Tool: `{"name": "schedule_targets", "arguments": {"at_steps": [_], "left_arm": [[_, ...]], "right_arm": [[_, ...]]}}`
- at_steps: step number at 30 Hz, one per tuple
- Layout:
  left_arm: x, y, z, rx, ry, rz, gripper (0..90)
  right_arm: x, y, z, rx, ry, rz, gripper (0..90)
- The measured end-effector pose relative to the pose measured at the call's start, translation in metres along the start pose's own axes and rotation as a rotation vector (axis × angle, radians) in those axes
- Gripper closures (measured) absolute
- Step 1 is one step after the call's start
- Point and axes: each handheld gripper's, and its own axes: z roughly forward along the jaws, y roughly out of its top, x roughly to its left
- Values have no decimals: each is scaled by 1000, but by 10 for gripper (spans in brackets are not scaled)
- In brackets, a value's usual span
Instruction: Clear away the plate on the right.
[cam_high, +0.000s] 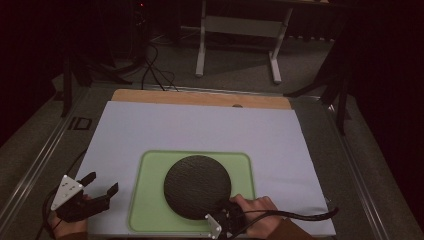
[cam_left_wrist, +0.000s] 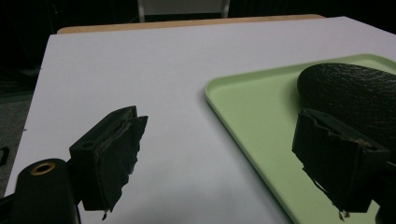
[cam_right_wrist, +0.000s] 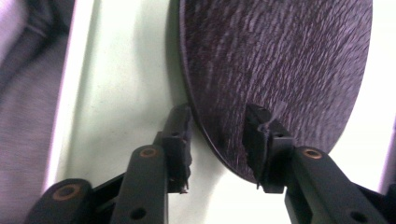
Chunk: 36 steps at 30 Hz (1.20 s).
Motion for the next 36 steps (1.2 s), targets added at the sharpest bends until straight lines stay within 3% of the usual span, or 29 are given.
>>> {"name": "schedule_targets", "arguments": {"at_steps": [2,5,7,14,19,24,27,33,36], "left_arm": [[0,0,0,-1,0,-3,153],[0,0,0,-1,0,-4,153],[0,0,0,-1,0,-5,153],[0,0,0,-2,2,-7,153],[1,0,0,-3,1,-7,153],[0,0,0,-4,2,-6,153],[1,0,0,-4,3,-6,153],[1,0,0,-6,5,-6,153],[0,0,0,-8,4,-4,153]], "right_arm": [[-6,-4,-3,-19,43,50,585],[-12,-13,-6,-97,103,152,590],[-14,-16,-7,-122,111,186,581],[-26,-30,-10,-254,173,431,540],[-33,-38,-11,-358,173,594,517],[-36,-49,-14,-440,120,745,495],[-36,-54,-18,-412,21,813,483],[-37,-77,-28,-503,-72,992,461],[-37,-91,-33,-484,-139,1062,422]]}}
